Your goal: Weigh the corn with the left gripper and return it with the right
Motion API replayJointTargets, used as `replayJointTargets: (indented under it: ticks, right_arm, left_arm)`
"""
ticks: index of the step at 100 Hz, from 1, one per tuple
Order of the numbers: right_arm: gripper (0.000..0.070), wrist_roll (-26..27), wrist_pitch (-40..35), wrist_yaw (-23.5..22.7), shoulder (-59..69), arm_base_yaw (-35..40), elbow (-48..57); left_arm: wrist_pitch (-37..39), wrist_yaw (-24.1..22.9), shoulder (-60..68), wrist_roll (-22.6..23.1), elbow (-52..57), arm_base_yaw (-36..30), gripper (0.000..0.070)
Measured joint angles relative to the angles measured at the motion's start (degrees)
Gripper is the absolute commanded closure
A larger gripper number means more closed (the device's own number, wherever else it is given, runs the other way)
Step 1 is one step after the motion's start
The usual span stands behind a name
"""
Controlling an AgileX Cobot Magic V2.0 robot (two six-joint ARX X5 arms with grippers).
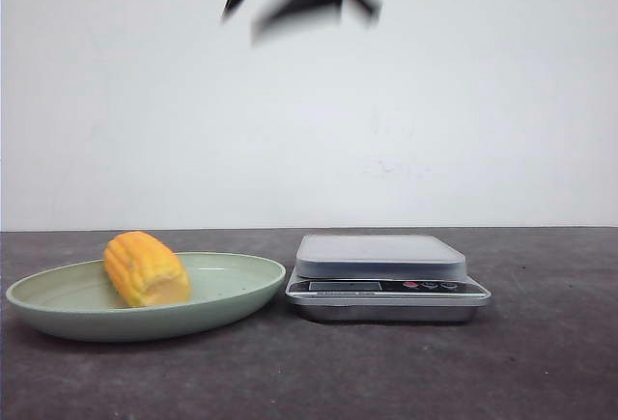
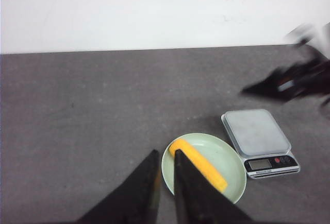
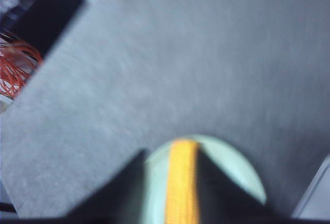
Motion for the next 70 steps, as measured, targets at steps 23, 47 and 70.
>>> replayJointTargets:
  ticks: [23, 47, 70]
  right_arm:
    - [0.0695, -19.2, 0.6, 12.9, -17.1, 6.1, -0.9]
    - [0.0695, -29.4, 9.5, 16.8, -28.0, 5.9, -3.4]
    - [0.0695, -30.3, 6.2, 19.3, -27.7, 5.0, -4.2]
  left_arm:
    - [0.0, -4.0, 0.0, -2.1, -0.7, 0.0, 0.0684]
    - [-0.1, -11.0, 0.0, -2.3, -0.7, 0.0, 0.0684]
    - [-0.1, -11.8, 0.0, -2.3, -0.7, 0.0, 0.0684]
